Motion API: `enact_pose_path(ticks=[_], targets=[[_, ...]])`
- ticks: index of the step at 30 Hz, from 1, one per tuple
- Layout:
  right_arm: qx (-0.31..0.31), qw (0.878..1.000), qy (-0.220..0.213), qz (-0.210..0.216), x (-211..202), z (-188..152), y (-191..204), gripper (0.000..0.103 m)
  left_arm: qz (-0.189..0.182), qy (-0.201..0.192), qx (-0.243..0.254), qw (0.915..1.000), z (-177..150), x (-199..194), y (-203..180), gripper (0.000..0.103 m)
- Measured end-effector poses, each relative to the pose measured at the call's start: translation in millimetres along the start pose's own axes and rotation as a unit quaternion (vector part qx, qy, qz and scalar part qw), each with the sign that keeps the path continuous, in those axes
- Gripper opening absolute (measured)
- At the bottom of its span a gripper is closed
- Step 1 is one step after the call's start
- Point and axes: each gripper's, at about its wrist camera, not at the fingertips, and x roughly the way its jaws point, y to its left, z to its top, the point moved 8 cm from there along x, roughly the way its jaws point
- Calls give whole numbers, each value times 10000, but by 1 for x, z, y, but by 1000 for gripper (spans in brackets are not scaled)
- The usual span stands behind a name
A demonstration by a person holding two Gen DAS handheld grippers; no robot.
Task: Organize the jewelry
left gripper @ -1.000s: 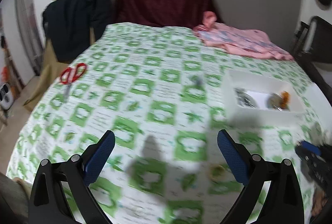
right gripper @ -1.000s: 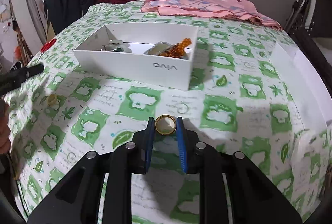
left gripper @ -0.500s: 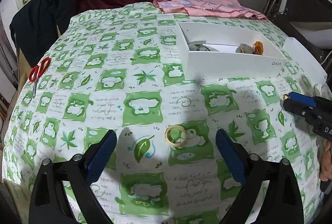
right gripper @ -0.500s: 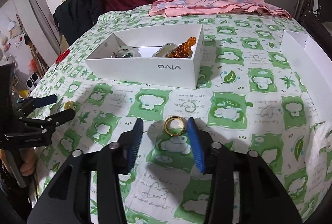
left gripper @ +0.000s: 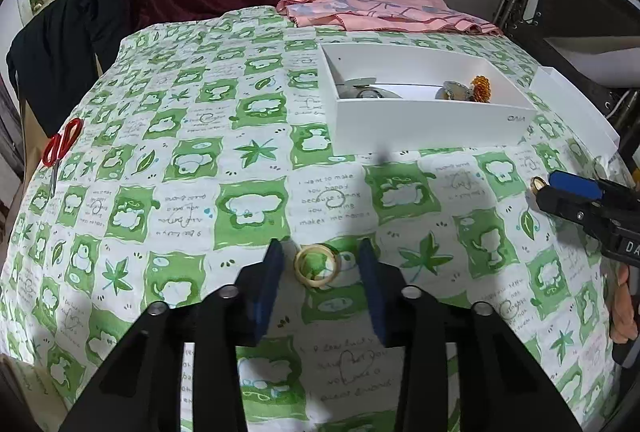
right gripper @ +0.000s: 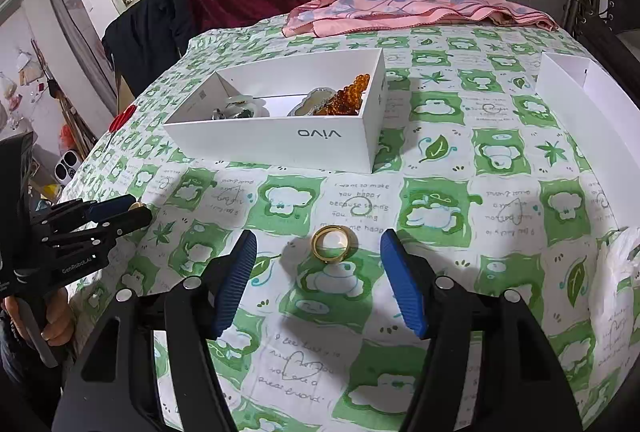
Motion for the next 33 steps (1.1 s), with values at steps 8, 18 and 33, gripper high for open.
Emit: enact_pose_path(ticks=[8,18,33], targets=[[-6,10000,-14,-81,-2,0,-2,62,-64,-15,-82,9999,-6,-5,0,27],[-252,9992,72,-314,3,-2,4,19,-82,-24,-56,9999,-3,-5,-2,22],[-204,9991,-355,-93,-25,0,13,19,-408,-322,-171,9985,6,-31,-18,22]])
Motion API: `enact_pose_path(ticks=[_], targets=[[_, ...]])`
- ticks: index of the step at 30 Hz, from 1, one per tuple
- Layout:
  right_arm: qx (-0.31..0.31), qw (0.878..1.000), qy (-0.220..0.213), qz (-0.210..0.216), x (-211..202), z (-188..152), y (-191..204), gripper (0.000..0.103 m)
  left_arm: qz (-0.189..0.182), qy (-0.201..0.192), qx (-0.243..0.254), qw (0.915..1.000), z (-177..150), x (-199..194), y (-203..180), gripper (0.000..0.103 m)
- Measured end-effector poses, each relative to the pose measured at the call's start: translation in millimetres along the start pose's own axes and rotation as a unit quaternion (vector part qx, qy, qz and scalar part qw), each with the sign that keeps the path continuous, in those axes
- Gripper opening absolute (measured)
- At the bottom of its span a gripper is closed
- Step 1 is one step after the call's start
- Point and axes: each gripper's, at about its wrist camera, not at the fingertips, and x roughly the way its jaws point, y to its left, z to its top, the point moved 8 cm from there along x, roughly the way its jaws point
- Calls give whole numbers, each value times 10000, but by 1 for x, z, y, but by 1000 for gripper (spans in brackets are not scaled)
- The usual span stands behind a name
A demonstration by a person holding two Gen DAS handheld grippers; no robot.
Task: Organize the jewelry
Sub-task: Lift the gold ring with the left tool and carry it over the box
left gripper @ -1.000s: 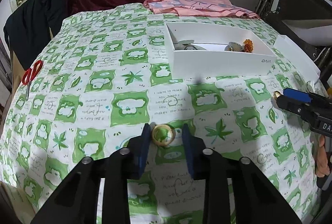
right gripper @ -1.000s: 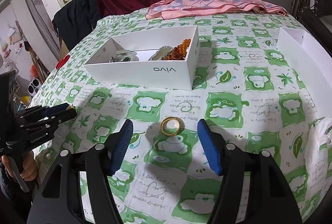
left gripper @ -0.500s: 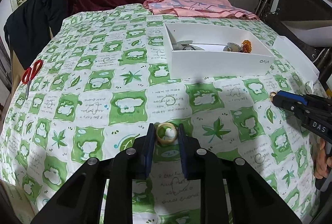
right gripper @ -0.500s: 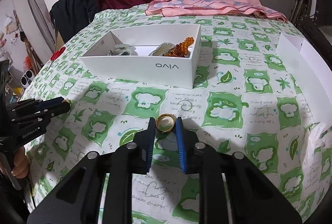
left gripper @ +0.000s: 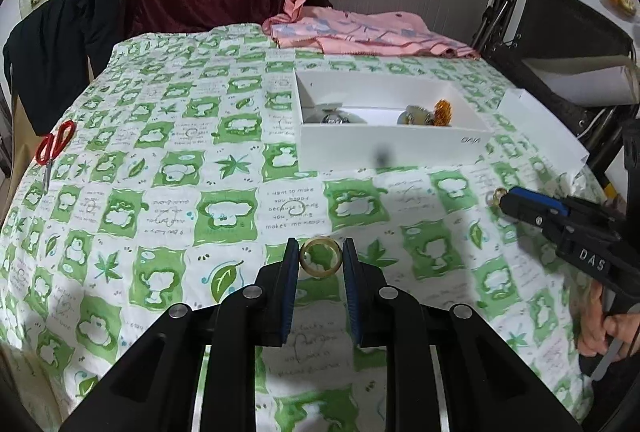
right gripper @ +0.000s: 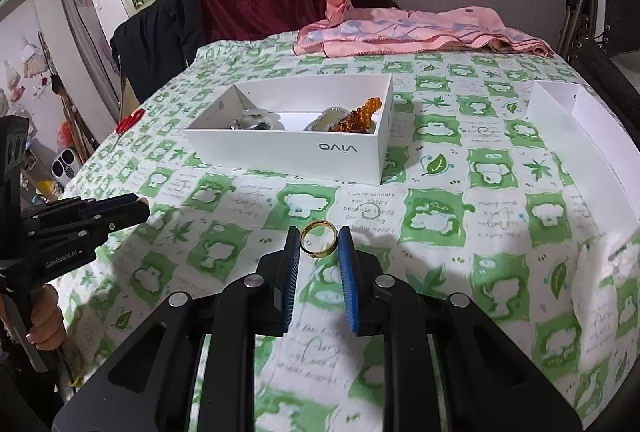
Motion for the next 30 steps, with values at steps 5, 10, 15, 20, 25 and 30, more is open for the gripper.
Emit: enact_pose_path(ticks=[5,10,15,20,25,30], targets=[[82,9995,-302,15,-34,10,3,19,45,-294,-7,9996,15,-29,-2,22],[-5,9964,-852,-1,-80,42,12,19,55,-873,66,9961,52,-75,-10,22],[-97,9903,-1384,94,-115,92,22,19,57,-1460,207,9891,109,-117,-24,22],[-144,9834,-1800,199,-130,144,31,19,94,-1869,280,9819,158,-141,-34,22],[-32,9839,-1758,334,-107,164,31,19,9,-1928,270,9809,184,-130,-43,22],[180,9899,-1370,333,-56,159,18,19,37,-1595,168,9870,181,-81,-36,22]])
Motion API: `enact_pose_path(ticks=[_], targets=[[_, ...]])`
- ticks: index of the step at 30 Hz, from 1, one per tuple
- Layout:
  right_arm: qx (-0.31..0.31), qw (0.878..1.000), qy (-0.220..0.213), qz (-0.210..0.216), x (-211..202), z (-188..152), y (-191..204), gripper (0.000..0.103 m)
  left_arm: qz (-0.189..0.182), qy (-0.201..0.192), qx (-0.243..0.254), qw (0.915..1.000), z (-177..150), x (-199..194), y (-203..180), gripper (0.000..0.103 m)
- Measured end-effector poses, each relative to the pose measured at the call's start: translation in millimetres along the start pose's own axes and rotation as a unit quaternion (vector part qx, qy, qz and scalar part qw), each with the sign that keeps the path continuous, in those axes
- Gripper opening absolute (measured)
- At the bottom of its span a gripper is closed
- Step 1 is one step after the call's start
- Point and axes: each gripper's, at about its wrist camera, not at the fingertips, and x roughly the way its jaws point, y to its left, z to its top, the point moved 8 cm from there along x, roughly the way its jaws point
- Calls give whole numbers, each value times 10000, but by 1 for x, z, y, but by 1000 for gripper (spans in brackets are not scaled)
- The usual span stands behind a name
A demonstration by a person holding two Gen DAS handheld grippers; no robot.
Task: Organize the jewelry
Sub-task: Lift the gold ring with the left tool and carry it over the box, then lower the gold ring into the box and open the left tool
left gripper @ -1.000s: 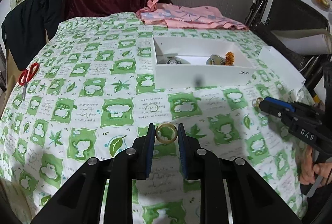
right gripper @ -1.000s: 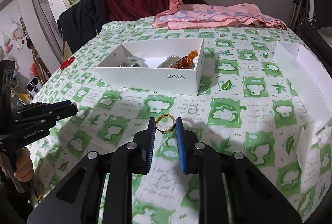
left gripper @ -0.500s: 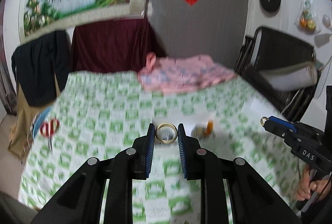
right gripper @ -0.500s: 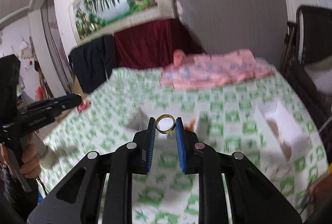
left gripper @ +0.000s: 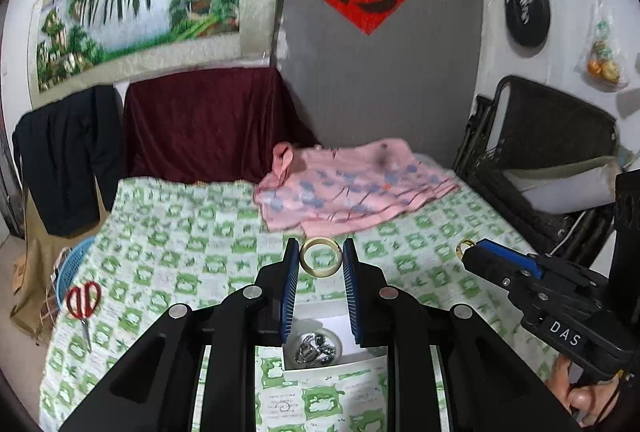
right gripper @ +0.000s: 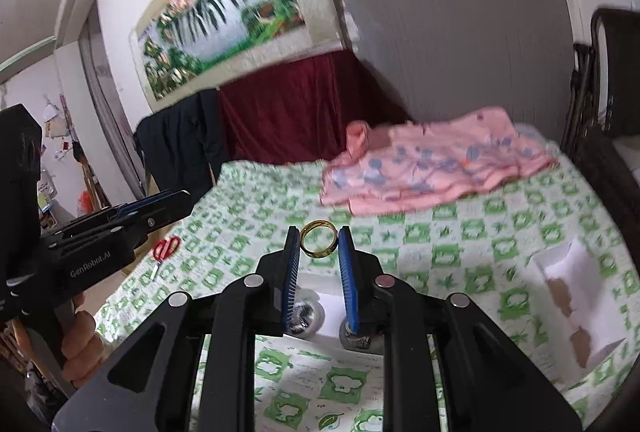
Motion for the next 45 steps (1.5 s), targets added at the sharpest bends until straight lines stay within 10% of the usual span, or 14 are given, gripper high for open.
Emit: enact_pose_path(ticks=[18,26,33,45], targets=[[365,9923,1143,-306,99,-74,-52,20,-129,1398,-328,9896,-96,135,23,23],[517,9934,986,-275,92,-70,-59,22,-148,1414,-511,9885,-103,138,29,47],[417,9960,656,-430,75,-58,-59,38,-86,1074,-682,9918,-87,118,36,70],[147,9964,3,-832,40,-43,-51,95,635,574,-723,9937,-79,80,53,96]])
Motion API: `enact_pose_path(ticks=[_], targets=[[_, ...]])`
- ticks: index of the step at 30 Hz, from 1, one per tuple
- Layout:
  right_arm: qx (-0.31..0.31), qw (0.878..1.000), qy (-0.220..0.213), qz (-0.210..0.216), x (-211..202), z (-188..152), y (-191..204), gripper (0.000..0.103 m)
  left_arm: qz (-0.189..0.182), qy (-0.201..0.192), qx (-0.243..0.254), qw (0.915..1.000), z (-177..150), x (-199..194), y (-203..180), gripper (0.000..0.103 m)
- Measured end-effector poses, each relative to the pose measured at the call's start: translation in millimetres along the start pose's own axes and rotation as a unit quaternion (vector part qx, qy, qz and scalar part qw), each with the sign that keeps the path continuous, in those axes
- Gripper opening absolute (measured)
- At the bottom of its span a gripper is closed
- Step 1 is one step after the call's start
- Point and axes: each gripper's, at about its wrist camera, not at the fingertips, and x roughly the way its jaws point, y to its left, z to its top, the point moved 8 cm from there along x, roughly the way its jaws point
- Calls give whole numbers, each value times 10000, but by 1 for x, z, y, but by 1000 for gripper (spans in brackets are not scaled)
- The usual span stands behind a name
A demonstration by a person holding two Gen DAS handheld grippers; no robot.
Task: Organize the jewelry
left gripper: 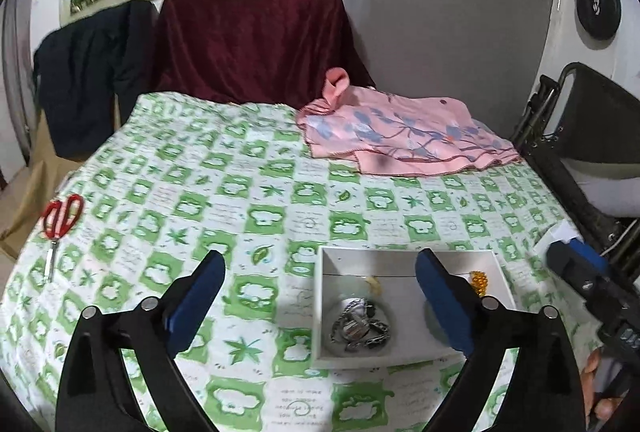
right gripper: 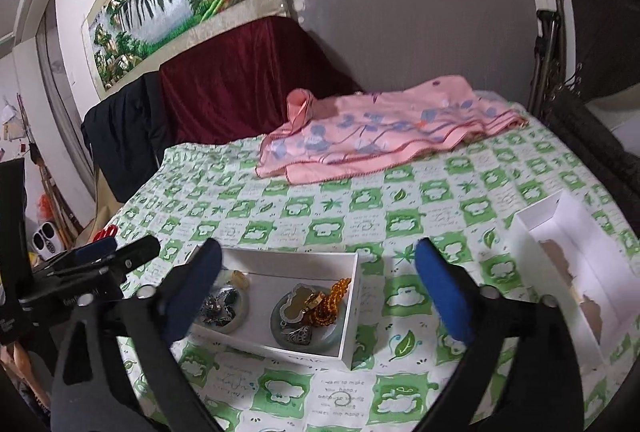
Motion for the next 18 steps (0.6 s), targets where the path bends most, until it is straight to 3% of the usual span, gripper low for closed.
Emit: enact_pose_path(ticks=[9,18], targets=[[75,9991,-172,-368,-21,-8,-5,96,527,-269,310,9978,-14,-23,-4,97],[-226,9968,-132,-753,-38,-35,1,96,722,-440,246,9961,-30,-44,1,97]])
